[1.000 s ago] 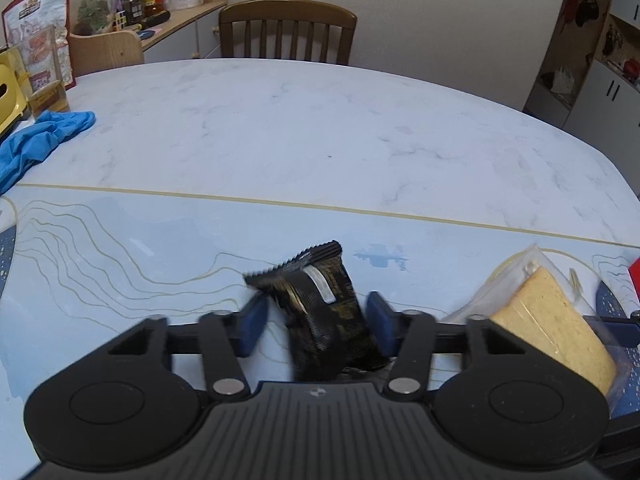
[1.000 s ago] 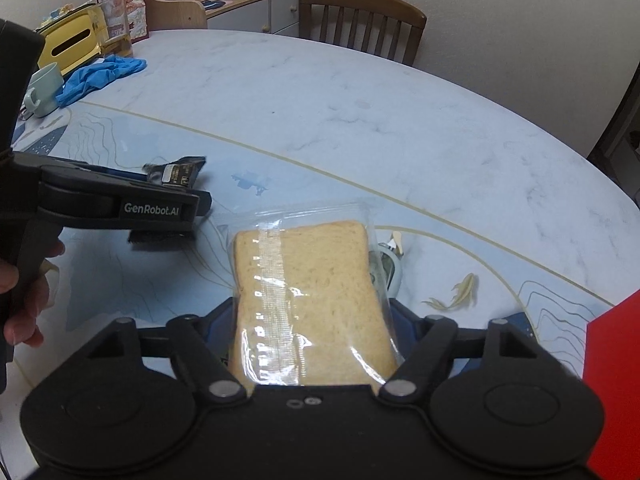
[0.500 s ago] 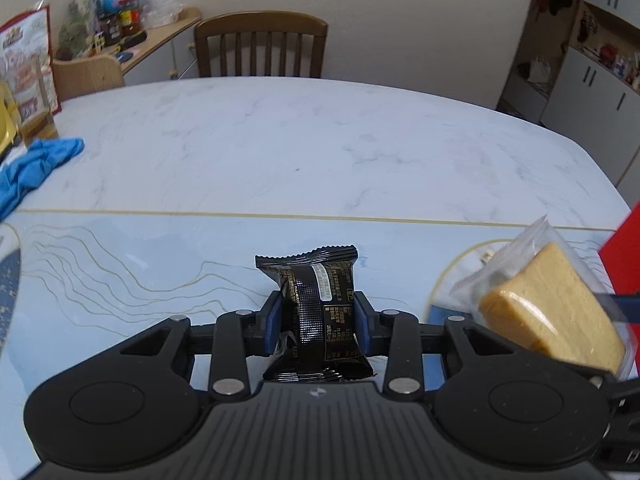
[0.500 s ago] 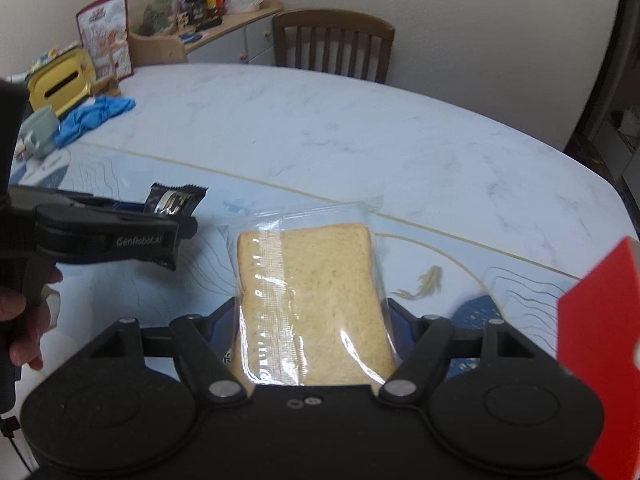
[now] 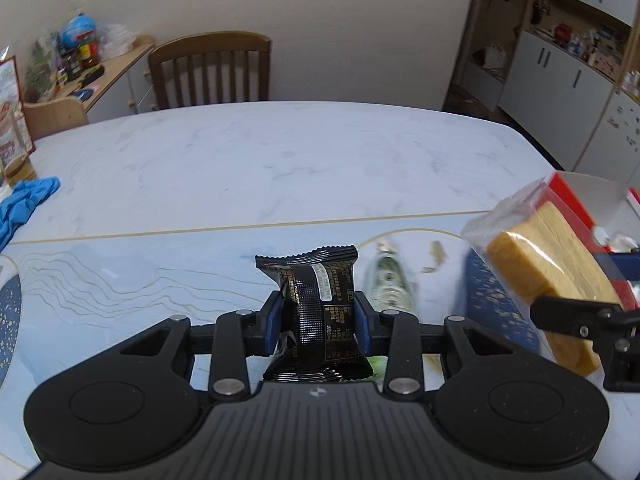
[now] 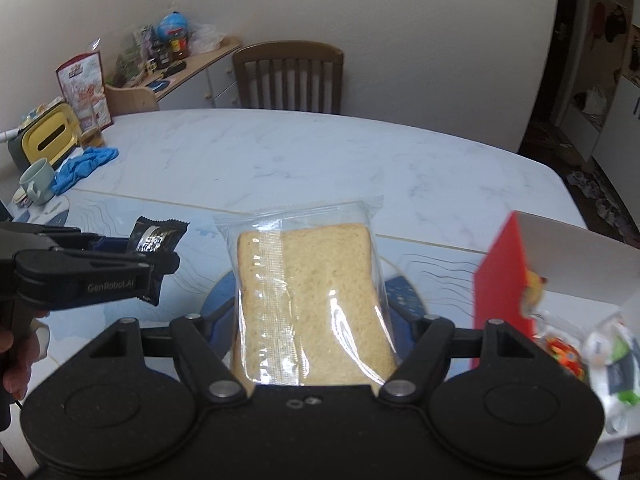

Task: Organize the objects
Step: 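Carry the snack packet and bagged bread over the red shoebox with both tools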

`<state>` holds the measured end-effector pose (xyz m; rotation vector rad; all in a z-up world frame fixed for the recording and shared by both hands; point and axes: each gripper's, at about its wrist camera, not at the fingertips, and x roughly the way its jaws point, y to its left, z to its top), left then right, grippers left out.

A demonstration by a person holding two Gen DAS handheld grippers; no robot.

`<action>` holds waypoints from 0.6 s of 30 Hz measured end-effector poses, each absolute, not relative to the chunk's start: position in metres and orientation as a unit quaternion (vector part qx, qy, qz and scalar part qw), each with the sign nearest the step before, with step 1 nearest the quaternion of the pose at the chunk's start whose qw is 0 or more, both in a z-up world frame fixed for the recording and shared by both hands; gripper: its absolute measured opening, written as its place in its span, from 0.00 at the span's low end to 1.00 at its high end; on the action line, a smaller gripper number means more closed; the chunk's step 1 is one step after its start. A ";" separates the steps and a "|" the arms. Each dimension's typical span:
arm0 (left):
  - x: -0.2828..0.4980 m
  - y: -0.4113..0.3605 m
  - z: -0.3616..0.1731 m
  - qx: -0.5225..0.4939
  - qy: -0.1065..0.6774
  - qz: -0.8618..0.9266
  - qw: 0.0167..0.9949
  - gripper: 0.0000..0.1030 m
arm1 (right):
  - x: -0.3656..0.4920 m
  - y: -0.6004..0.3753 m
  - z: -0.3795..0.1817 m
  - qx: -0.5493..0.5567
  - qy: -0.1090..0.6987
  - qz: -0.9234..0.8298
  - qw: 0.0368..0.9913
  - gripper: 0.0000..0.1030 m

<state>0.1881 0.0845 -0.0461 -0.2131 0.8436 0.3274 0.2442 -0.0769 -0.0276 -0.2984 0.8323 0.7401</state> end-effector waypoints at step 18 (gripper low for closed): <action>0.231 -0.034 -0.011 -0.078 0.388 0.084 0.914 0.34 | 0.272 -0.187 -0.006 -0.104 0.380 0.311 0.865 0.71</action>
